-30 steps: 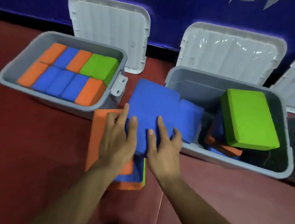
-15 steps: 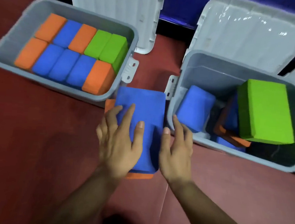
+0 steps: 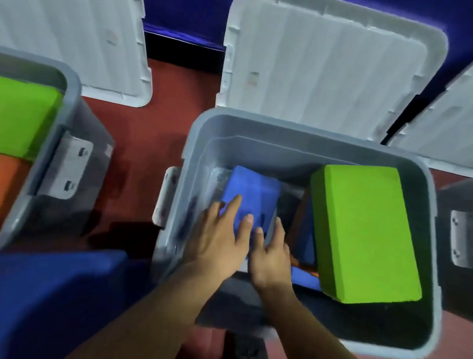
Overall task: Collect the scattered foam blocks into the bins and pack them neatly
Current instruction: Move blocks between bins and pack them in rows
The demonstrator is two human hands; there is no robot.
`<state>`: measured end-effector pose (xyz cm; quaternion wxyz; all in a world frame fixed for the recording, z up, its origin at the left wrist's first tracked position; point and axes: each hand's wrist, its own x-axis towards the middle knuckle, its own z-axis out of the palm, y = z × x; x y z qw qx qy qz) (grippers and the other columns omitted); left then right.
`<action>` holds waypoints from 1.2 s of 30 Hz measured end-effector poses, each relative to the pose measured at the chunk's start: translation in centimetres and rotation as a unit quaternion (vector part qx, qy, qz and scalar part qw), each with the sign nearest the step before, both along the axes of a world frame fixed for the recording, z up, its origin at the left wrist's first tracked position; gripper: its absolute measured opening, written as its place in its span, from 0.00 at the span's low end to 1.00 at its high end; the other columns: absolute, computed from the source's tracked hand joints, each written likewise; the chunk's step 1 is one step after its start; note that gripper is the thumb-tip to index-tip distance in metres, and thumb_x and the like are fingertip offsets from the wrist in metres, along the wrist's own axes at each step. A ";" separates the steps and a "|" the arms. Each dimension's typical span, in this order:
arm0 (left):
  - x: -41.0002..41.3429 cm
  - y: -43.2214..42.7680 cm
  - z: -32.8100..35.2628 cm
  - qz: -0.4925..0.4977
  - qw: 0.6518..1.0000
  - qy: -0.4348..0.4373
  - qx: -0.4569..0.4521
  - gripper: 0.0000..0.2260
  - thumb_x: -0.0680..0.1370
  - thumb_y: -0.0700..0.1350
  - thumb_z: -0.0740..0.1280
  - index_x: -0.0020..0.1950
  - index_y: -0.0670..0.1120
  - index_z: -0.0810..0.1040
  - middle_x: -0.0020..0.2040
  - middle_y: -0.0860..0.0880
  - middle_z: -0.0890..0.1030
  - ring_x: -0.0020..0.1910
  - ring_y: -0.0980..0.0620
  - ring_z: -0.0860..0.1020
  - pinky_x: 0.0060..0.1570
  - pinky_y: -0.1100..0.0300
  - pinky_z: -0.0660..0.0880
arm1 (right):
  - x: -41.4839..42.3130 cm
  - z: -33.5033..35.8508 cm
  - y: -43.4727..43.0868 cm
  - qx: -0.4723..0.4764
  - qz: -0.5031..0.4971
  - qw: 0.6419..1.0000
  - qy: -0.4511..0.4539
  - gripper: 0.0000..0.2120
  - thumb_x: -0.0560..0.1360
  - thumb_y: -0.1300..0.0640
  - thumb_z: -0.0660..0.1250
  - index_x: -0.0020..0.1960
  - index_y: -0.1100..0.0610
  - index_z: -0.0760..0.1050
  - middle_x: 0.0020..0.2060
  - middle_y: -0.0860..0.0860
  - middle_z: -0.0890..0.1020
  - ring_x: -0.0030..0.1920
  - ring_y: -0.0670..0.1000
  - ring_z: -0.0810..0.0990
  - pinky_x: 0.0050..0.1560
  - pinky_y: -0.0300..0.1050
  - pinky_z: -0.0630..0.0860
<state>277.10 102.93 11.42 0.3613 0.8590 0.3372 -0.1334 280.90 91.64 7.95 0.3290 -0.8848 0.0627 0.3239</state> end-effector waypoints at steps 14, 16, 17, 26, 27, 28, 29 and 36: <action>2.3 0.1 -14.1 0.084 0.993 0.055 -0.066 0.31 0.81 0.61 0.61 0.82 0.58 0.53 0.77 0.44 0.62 0.75 0.43 0.65 0.71 0.51 0.63 | 4.6 -11.0 0.3 0.052 -0.104 0.987 0.111 0.31 0.84 0.40 0.56 0.82 0.54 0.56 0.77 0.55 0.67 0.77 0.56 0.65 0.74 0.43 0.59; 2.8 0.1 -13.2 0.075 0.995 0.053 -0.049 0.31 0.81 0.63 0.58 0.82 0.61 0.53 0.78 0.47 0.58 0.75 0.44 0.65 0.70 0.50 0.65 | 4.3 -10.3 -0.1 0.071 -0.115 0.988 0.067 0.28 0.83 0.41 0.57 0.79 0.51 0.61 0.75 0.53 0.72 0.75 0.54 0.69 0.73 0.45 0.63; 3.1 0.1 -12.5 0.076 0.995 0.057 -0.044 0.30 0.80 0.65 0.57 0.81 0.62 0.53 0.80 0.48 0.54 0.77 0.44 0.62 0.71 0.49 0.64 | 4.1 -9.6 -0.2 0.086 -0.116 0.989 0.039 0.26 0.83 0.42 0.57 0.78 0.50 0.64 0.73 0.51 0.74 0.73 0.52 0.70 0.71 0.44 0.65; 3.6 0.6 -3.3 0.024 0.998 0.023 -0.057 0.36 0.77 0.70 0.38 0.83 0.58 0.52 0.79 0.51 0.66 0.77 0.47 0.64 0.75 0.54 0.58 | 3.2 -0.3 1.3 0.151 -0.118 0.967 -0.167 0.28 0.79 0.40 0.57 0.74 0.52 0.72 0.63 0.48 0.72 0.61 0.33 0.66 0.64 0.21 0.57; 3.7 0.8 -2.2 0.027 0.997 0.018 -0.063 0.30 0.82 0.66 0.41 0.83 0.58 0.52 0.79 0.51 0.66 0.76 0.47 0.65 0.74 0.55 0.57 | 3.3 0.6 1.7 0.162 -0.114 0.966 -0.168 0.30 0.79 0.38 0.56 0.75 0.52 0.71 0.64 0.45 0.71 0.63 0.34 0.66 0.64 0.21 0.56; 3.7 0.9 -1.3 0.036 0.997 0.010 -0.072 0.26 0.84 0.61 0.43 0.83 0.57 0.51 0.80 0.51 0.64 0.77 0.48 0.63 0.74 0.57 0.56 | 3.6 1.3 2.1 0.172 -0.110 0.966 -0.160 0.32 0.78 0.36 0.55 0.76 0.52 0.69 0.65 0.43 0.70 0.64 0.34 0.66 0.64 0.22 0.57; 3.7 1.0 -0.5 0.044 0.996 -0.001 -0.079 0.25 0.85 0.58 0.44 0.83 0.57 0.51 0.81 0.52 0.62 0.78 0.50 0.62 0.73 0.59 0.55 | 3.9 1.8 2.4 0.179 -0.106 0.967 -0.146 0.32 0.79 0.35 0.56 0.77 0.52 0.67 0.66 0.42 0.69 0.65 0.35 0.66 0.64 0.23 0.57; 4.7 3.0 -1.0 0.101 0.992 -0.049 -0.066 0.24 0.86 0.56 0.44 0.82 0.57 0.54 0.80 0.55 0.63 0.78 0.56 0.61 0.73 0.63 0.55 | 7.0 1.7 4.5 0.203 -0.073 0.975 -0.051 0.22 0.85 0.46 0.58 0.76 0.54 0.70 0.65 0.47 0.74 0.59 0.34 0.69 0.55 0.17 0.58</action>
